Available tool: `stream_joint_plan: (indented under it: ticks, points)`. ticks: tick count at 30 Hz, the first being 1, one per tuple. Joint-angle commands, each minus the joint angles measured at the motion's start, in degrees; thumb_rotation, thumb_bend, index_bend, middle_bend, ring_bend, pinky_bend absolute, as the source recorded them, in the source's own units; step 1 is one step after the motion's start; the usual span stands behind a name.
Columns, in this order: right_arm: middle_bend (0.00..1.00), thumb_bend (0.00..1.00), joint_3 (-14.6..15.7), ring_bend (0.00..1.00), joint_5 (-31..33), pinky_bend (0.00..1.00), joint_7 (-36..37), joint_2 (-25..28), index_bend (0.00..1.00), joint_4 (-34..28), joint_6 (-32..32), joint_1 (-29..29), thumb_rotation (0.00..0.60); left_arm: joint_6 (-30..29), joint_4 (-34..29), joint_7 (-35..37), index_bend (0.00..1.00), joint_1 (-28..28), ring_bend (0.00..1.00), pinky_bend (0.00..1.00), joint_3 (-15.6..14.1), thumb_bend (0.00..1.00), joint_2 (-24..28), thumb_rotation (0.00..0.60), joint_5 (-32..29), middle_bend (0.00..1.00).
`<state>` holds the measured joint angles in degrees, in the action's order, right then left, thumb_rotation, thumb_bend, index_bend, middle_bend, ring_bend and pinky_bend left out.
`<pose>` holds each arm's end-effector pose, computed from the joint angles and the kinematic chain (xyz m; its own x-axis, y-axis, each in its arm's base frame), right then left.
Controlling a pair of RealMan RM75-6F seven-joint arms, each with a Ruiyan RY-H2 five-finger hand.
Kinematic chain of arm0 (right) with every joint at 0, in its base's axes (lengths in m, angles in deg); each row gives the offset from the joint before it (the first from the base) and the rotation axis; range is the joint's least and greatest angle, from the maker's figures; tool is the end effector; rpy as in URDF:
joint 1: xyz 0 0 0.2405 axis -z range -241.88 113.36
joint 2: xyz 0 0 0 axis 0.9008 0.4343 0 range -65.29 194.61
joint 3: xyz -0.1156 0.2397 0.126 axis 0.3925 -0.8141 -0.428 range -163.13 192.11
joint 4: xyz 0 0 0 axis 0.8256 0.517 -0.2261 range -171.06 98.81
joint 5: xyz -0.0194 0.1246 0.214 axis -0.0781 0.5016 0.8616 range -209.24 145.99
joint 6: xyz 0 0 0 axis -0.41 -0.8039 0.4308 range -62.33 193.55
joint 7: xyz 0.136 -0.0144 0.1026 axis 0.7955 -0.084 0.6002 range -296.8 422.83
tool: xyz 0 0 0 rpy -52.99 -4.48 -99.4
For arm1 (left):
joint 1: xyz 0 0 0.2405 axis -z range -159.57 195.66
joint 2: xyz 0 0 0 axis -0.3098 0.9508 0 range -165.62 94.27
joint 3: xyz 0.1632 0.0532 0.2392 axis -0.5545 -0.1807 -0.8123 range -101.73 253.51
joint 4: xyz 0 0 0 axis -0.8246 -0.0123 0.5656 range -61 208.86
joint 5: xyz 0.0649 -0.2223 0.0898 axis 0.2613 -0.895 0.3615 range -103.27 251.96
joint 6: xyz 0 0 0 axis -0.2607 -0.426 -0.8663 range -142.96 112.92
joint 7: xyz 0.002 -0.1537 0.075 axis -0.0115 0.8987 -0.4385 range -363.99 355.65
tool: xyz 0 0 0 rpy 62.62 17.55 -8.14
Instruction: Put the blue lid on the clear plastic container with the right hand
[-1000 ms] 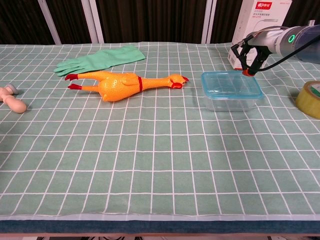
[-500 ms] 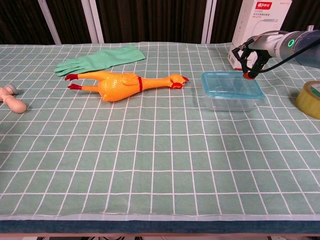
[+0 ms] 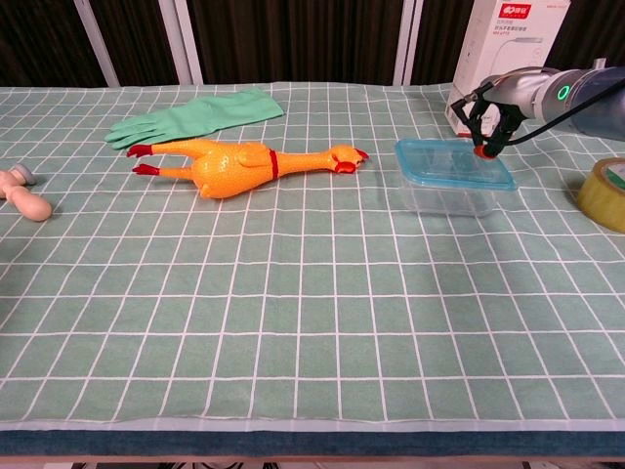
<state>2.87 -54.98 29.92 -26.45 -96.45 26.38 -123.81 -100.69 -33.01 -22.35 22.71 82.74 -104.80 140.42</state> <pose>-0.2006 -0.5362 -0.0378 0.4862 -0.3814 0.7862 -0.8575 -0.0352 0.5133 -0.3384 0.2152 0.1086 0.3312 0.0470 0.9424 0.8970 0.2942 -0.3299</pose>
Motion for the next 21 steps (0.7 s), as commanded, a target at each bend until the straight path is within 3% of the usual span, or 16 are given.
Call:
stream_joint_plan:
  ticks: [1, 21]
  points:
    - [0.00, 0.52, 0.10, 0.00, -0.37, 0.00, 0.13, 0.01, 0.66, -0.56, -0.17, 0.01, 0.600, -0.03, -0.01, 0.03, 0.09, -0.01, 0.00, 0.00, 0.01, 0.79, 0.01, 0.600, 0.01, 0.00]
    - [0.00, 0.52, 1.45, 0.00, 0.12, 0.00, 0.19, -0.39, 0.66, -0.01, 1.12, -0.16, 0.600, -0.08, 0.14, 0.15, 0.09, 0.05, 0.00, 0.00, 0.20, 0.79, 0.01, 0.600, -0.27, 0.00]
